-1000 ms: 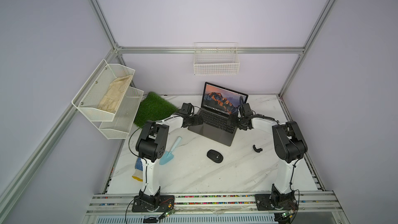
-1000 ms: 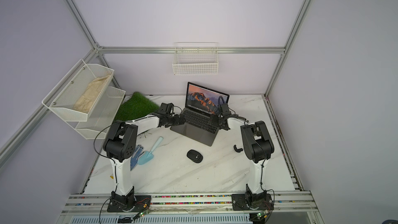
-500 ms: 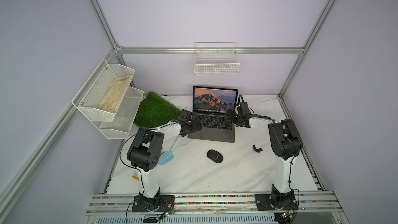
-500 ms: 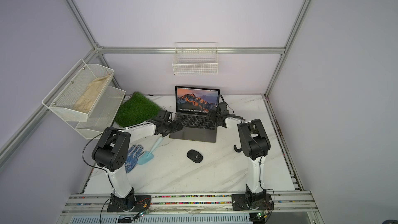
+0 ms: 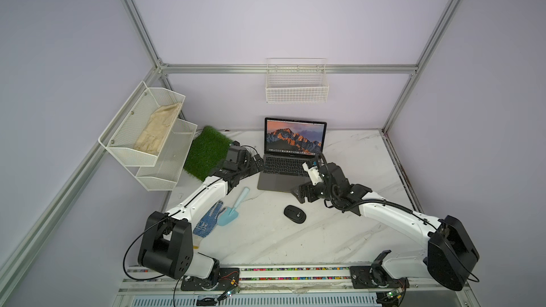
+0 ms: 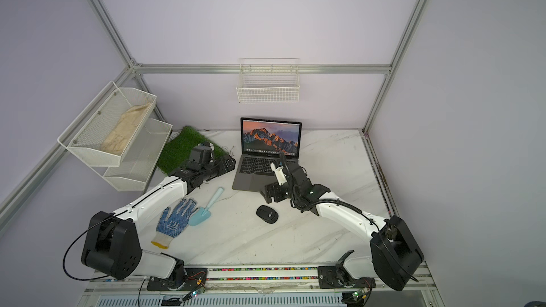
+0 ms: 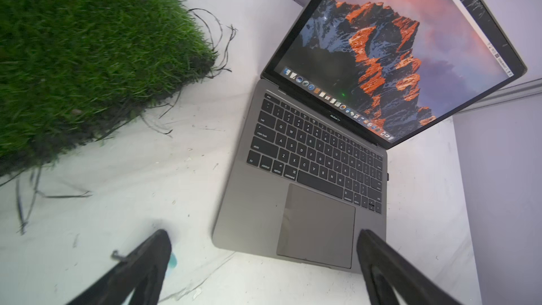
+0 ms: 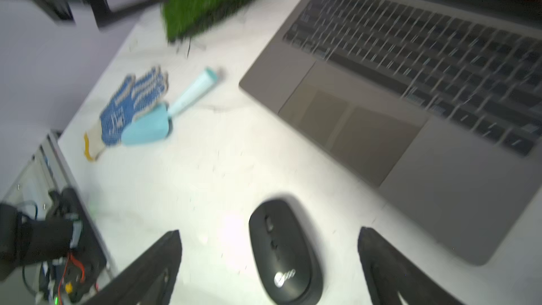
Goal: Insert the wireless mouse receiver into the laptop
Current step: Pick up the mouse from the center of the board.
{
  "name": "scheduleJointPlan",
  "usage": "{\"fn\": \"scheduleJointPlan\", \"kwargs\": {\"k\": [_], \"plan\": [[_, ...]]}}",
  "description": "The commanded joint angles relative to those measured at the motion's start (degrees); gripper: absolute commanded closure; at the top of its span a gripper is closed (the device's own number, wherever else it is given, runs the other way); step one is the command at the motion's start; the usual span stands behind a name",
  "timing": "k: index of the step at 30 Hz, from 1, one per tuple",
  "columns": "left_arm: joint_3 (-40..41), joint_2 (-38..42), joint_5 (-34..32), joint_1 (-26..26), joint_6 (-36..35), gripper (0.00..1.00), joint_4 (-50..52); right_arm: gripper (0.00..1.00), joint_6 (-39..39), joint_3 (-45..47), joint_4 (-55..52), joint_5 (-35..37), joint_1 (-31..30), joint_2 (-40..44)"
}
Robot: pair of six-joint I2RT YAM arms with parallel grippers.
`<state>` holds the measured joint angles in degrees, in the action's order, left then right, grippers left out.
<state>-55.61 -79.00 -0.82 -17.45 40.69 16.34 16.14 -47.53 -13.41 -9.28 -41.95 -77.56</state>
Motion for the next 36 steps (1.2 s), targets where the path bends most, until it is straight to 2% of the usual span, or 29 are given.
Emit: {"fn": "scheduleJointPlan", "kwargs": {"k": [1,5,10,16,19,24,27,32,34,36], "plan": [[3.84,4.76,-3.7,0.73,-1.65,0.0,-3.75,0.03,-1.78,0.62,-4.75,2.82,-2.8,-0.55],[5.71,7.67,-4.25,1.19,-2.28,0.0,-4.34,0.03,-6.23,-1.85,-8.26,6.3,-6.83,-6.43],[8.75,11.08,-6.13,1.41,-2.36,0.0,-6.88,0.03,-8.84,-2.5,-7.52,10.53,-7.83,-10.11],[10.88,12.71,-5.62,1.72,-4.54,0.0,-10.49,0.03,-12.35,-4.47,-9.74,10.27,-8.04,-15.09],[10.96,13.05,-4.47,1.94,-6.72,0.0,-12.36,0.06,-13.07,-5.2,-10.32,9.28,-8.27,-16.47],[11.14,13.8,-3.66,2.07,-9.45,0.0,-15.59,0.19,-12.82,-5.64,-10.35,10.2,-8.31,-18.36],[10.81,14.01,-2.96,2.12,-10.79,0.0,-16.48,0.34,-12.24,-6.08,-10.72,11.79,-8.36,-19.13],[11.05,14.02,-1.69,2.23,-13.0,0.0,-20.5,0.53,-11.64,-5.84,-10.93,13.14,-8.33,-17.69],[10.93,12.73,0.61,2.32,-15.61,0.0,-24.37,0.6,-12.04,-6.4,-11.09,11.76,-8.07,-15.58],[10.69,10.64,7.74,2.17,-21.55,0.0,-30.74,0.64,-13.95,-8.34,-12.49,7.97,-5.57,-13.06]]}}
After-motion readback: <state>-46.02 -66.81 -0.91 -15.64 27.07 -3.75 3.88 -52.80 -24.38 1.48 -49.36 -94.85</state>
